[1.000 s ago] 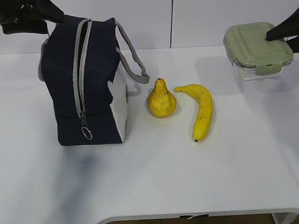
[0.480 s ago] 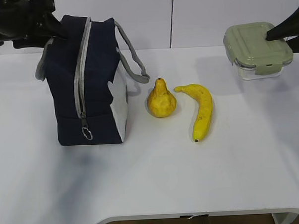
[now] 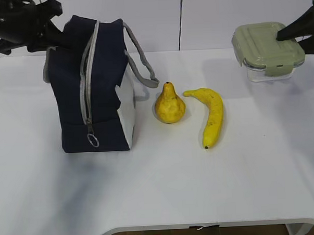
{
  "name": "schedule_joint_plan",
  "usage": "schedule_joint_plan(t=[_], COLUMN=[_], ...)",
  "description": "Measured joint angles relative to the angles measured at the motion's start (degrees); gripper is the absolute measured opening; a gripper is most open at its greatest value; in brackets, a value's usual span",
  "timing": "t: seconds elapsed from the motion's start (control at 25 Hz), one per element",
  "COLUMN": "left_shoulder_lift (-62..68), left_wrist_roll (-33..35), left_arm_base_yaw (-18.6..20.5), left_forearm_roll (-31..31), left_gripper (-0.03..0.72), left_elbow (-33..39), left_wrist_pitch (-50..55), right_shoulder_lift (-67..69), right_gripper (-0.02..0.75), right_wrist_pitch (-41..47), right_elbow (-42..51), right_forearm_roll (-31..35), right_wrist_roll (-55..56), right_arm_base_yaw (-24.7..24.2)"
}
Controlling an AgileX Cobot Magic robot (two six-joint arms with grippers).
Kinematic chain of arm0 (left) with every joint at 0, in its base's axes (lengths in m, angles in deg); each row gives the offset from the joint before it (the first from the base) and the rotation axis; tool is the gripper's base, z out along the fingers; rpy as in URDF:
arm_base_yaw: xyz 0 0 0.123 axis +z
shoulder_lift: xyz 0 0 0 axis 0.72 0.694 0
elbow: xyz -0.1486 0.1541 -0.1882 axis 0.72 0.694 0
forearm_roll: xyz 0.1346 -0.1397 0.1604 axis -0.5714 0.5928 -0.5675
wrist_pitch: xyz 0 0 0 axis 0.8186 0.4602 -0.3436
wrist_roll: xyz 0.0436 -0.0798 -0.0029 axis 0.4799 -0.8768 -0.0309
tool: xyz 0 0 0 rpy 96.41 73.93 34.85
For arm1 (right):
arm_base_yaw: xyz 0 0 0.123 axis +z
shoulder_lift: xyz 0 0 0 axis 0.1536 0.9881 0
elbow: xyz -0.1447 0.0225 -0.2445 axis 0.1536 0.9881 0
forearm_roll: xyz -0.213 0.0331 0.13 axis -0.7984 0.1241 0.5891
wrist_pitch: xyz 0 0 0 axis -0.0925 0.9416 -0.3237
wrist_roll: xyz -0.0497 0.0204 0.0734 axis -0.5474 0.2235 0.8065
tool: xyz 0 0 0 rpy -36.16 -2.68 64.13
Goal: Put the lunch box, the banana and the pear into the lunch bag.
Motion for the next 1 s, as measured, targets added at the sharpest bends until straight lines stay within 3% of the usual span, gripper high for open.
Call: schedule_joint_plan(t=[0.2, 0.48, 0.76, 1.0], left_shoulder_lift=[-0.14, -3.74, -6.39, -6.48], left_wrist_roll=[-1.31, -12.62, -20.37, -23.44], left_arm_base_yaw=[-1.05, -4.71, -7.45, -9.88], left_forearm_roll=[-0.88, -13.28, -21.08, -22.34], left_gripper=[0.0, 0.0, -0.001, -0.001], left_elbow=[0.0, 0.0, 0.0, -0.1], left_wrist_pitch=[0.67, -0.07, -0.33, -0.83], right_shoulder_lift=[-1.66, -2.65, -3.16, -3.21], right_gripper=[0.384, 0.384, 0.384, 0.384], right_wrist_pitch=[0.0, 0.0, 0.27, 0.72], right_elbow=[0.0, 0.0, -1.2, -8.08], right_forearm_roll=[1.13, 1.54, 2.03, 2.48], right_wrist_roll=[1.24, 5.29, 8.27, 12.9], right_arm_base_yaw=[0.37, 2.96, 8.13, 14.23])
